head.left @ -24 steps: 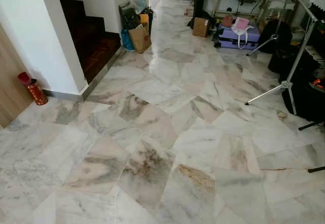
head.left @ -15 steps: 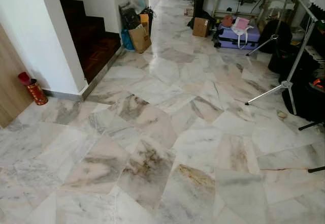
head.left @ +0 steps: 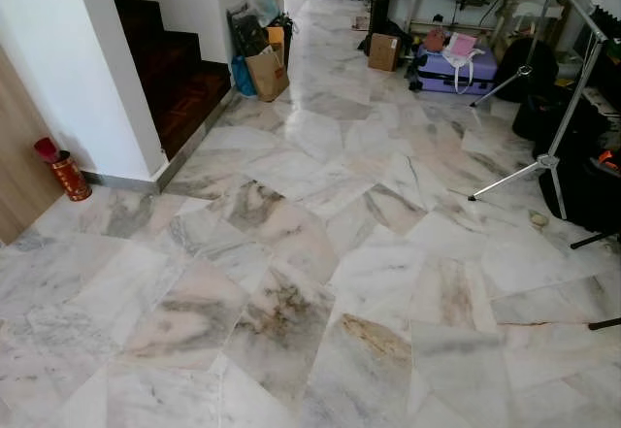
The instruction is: Move the pillow to the sofa from floor
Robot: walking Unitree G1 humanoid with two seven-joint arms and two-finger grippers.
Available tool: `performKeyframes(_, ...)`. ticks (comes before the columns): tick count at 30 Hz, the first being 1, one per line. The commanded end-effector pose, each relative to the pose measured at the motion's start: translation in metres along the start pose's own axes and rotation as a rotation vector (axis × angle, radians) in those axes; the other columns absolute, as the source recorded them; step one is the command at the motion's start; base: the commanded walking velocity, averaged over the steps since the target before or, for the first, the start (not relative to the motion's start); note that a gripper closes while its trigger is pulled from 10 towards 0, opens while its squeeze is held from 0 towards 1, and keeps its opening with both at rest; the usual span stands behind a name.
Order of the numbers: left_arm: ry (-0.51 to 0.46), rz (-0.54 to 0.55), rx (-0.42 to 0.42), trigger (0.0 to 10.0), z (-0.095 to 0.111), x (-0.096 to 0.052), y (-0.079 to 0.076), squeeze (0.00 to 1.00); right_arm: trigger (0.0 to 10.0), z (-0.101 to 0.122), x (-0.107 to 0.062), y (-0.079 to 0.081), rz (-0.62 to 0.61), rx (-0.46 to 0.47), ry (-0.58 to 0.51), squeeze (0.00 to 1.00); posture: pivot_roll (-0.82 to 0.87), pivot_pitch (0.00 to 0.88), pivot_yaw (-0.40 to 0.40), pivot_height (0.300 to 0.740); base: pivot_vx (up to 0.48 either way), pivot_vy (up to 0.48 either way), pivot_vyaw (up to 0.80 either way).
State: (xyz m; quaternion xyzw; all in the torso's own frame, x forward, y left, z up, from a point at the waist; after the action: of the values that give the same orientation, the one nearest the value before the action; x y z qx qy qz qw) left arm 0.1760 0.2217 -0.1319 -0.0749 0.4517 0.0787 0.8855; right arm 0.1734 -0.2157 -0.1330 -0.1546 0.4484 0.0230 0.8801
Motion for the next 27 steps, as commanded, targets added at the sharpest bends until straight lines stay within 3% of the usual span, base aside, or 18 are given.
performKeyframes(1, 0.062, -0.072, 0.138, 10.0, 0.0368, 0.0091, -0.0024, 0.0, 10.0, -0.0128, -0.0004, -0.0237, -0.104, 0.558, 0.064, 0.0, -0.11, 0.043, 0.064, 0.74, 0.0, 0.0, 0.0)
performKeyframes(4, 0.059, -0.06, 0.158, 10.0, 0.0364, 0.009, -0.0011, 0.0, 10.0, -0.0134, -0.0006, -0.0222, -0.094, 0.522, 0.067, 0.0, -0.11, 0.042, 0.062, 0.74, 0.0, 0.0, 0.0)
performKeyframes(27, 0.059, -0.06, 0.158, 10.0, 0.0364, 0.009, -0.0011, 0.0, 10.0, -0.0134, -0.0006, -0.0222, -0.094, 0.522, 0.067, 0.0, -0.11, 0.042, 0.062, 0.74, 0.0, 0.0, 0.0)
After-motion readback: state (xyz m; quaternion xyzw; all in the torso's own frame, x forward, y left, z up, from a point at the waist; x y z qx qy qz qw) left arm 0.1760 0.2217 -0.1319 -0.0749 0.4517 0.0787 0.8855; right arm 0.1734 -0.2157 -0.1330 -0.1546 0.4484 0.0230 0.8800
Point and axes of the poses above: a point about 5 cm out from each wrist's last joint towards the gripper, its own x axis pointing out of the wrist towards the gripper, its own z axis along the axis of the wrist's last joint, y = z × x, the point moved 5 cm from there along x, pointing out of the wrist towards the gripper, and after that the axes turned 15 degrees about -x, right-handed, at the moved point
